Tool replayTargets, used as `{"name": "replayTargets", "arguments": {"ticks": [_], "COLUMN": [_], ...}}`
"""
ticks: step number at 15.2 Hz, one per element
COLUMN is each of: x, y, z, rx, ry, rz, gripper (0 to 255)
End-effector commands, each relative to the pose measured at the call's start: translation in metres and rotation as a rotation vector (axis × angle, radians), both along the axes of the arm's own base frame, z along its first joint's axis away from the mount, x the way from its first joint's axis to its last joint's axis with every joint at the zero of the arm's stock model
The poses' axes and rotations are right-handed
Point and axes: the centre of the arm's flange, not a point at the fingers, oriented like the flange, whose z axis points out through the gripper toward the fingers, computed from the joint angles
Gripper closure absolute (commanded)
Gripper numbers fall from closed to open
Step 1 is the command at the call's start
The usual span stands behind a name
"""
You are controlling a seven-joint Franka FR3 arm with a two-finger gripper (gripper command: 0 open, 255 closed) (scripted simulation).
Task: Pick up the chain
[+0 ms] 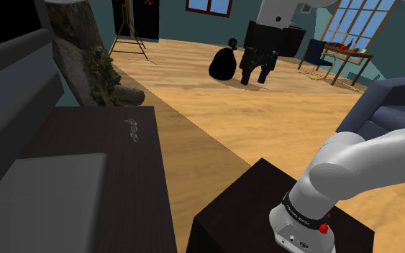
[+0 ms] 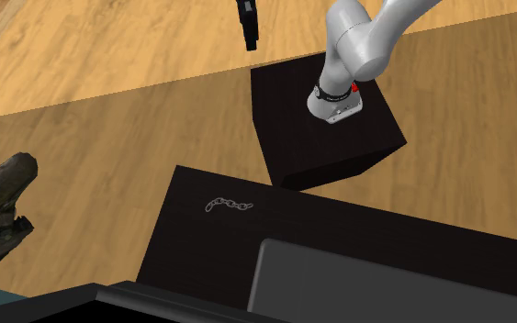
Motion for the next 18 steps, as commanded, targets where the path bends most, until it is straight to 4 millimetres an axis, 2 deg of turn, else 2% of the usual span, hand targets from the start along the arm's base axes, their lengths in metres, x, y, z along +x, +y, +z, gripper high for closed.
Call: {"name": "replayTargets", "arguments": {"ticks": [1, 18], "x": [0.000, 0.091], "y": [0.000, 0.183], "z": [0.000, -0.064], "rx": [0.000, 0.143], "ry": [0.000, 0.241], "rz": [0.000, -0.192], "gripper": [0, 0]}}
